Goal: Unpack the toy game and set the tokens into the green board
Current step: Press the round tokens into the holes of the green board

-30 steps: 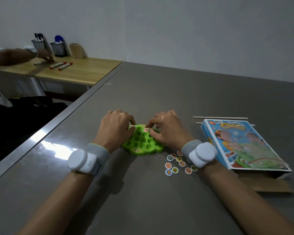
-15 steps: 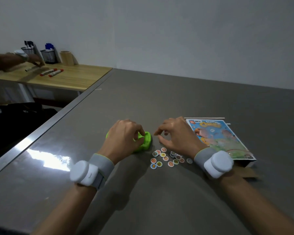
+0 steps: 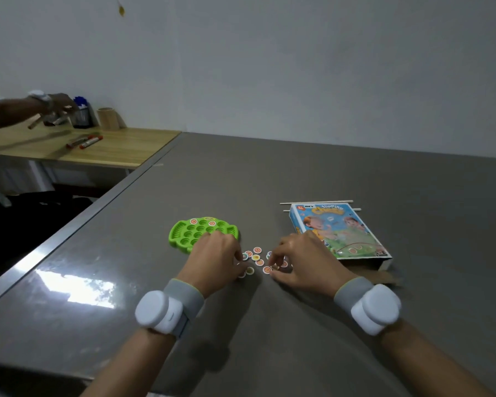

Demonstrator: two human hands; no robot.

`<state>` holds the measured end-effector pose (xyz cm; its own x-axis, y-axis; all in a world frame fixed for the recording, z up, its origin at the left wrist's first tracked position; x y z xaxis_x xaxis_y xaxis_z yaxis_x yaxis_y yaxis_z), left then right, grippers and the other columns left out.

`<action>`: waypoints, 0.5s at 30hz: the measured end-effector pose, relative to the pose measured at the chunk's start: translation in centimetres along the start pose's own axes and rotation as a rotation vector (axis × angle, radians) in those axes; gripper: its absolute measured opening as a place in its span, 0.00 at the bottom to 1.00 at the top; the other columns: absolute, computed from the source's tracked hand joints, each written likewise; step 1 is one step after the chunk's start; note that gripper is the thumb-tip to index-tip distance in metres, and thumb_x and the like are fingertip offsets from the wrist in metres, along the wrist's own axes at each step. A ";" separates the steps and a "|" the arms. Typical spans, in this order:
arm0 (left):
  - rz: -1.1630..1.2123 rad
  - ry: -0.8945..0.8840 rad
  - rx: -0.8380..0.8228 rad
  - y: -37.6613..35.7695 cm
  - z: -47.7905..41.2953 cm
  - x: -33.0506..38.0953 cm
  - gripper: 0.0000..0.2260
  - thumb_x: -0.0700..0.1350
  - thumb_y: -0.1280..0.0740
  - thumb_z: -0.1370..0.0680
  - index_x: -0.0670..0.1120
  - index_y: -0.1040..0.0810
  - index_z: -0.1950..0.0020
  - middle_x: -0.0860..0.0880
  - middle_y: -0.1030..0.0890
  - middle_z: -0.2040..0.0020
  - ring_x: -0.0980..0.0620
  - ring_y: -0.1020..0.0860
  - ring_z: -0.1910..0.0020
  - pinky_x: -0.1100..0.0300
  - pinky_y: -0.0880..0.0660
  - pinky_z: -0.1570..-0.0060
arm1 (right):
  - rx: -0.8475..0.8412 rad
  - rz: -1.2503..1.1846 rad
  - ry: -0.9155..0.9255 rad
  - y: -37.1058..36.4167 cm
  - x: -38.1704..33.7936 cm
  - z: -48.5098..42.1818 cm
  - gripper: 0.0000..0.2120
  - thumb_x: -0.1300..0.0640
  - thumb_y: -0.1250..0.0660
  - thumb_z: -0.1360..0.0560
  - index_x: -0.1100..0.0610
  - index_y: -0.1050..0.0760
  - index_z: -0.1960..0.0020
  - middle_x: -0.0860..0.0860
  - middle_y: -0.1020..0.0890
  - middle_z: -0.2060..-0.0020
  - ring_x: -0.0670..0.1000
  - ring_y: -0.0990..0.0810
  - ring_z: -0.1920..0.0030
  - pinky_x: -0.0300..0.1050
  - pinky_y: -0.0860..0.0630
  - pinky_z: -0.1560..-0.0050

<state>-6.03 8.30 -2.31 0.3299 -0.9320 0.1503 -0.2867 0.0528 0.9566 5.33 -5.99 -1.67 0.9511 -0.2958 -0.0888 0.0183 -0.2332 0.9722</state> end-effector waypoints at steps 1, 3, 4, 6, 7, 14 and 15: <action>-0.008 0.012 -0.010 -0.2 -0.1 0.1 0.13 0.57 0.31 0.28 0.52 0.15 0.49 0.50 0.15 0.55 0.47 0.20 0.50 0.58 0.30 0.54 | -0.006 0.001 -0.005 -0.1 0.1 0.0 0.12 0.40 0.35 0.27 0.45 0.18 0.51 0.44 0.18 0.57 0.47 0.21 0.51 0.46 0.34 0.46; -0.024 0.038 -0.026 -0.2 -0.4 0.2 0.13 0.57 0.30 0.28 0.51 0.15 0.50 0.49 0.15 0.55 0.45 0.19 0.51 0.56 0.26 0.53 | -0.013 -0.017 -0.015 -0.2 0.3 0.1 0.12 0.40 0.35 0.27 0.45 0.18 0.51 0.44 0.18 0.56 0.46 0.21 0.51 0.46 0.33 0.45; -0.032 0.048 -0.032 -0.2 -0.5 0.2 0.13 0.57 0.30 0.29 0.51 0.15 0.51 0.48 0.15 0.56 0.45 0.19 0.52 0.56 0.25 0.53 | -0.016 -0.026 -0.017 -0.2 0.3 0.0 0.13 0.39 0.34 0.27 0.45 0.18 0.51 0.44 0.18 0.56 0.46 0.21 0.52 0.46 0.33 0.45; -0.048 0.051 -0.037 -0.3 -0.7 0.2 0.12 0.56 0.29 0.29 0.50 0.15 0.53 0.48 0.15 0.56 0.44 0.19 0.53 0.56 0.24 0.55 | -0.011 -0.023 -0.014 -0.3 0.4 -0.1 0.14 0.38 0.35 0.27 0.45 0.18 0.51 0.44 0.18 0.56 0.46 0.21 0.52 0.47 0.33 0.45; -0.052 0.049 -0.038 -0.3 -0.7 0.2 0.12 0.56 0.29 0.29 0.50 0.15 0.53 0.48 0.15 0.56 0.44 0.19 0.53 0.56 0.25 0.55 | -0.007 -0.018 -0.011 -0.3 0.4 -0.2 0.14 0.38 0.35 0.27 0.45 0.18 0.51 0.44 0.17 0.56 0.46 0.21 0.52 0.47 0.33 0.45; -0.089 0.007 -0.073 -0.2 -0.9 0.2 0.10 0.51 0.31 0.28 0.49 0.15 0.51 0.47 0.15 0.55 0.42 0.19 0.52 0.55 0.26 0.57 | -0.041 -0.023 0.006 -0.6 0.0 -0.8 0.14 0.40 0.36 0.25 0.47 0.17 0.51 0.45 0.16 0.56 0.47 0.20 0.53 0.48 0.32 0.43; -0.107 -0.006 -0.079 -0.2 -0.9 0.3 0.10 0.50 0.31 0.28 0.48 0.15 0.51 0.47 0.15 0.54 0.42 0.19 0.52 0.55 0.26 0.57 | -0.048 -0.019 0.010 -0.6 -0.1 -0.8 0.14 0.41 0.36 0.25 0.47 0.17 0.50 0.45 0.16 0.55 0.47 0.20 0.53 0.48 0.33 0.42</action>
<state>-5.11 8.31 -2.22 0.3490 -0.9360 0.0452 -0.1785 -0.0190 0.9837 5.48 -5.06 -2.07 0.9534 -0.2823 -0.1060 0.0513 -0.1944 0.9796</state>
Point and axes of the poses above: each hand's wrist, its own z-axis away from the middle knuckle, its own y-axis out of the back of the hand, x = y × z, the point moved 3 cm from there along -z, towards the middle knuckle
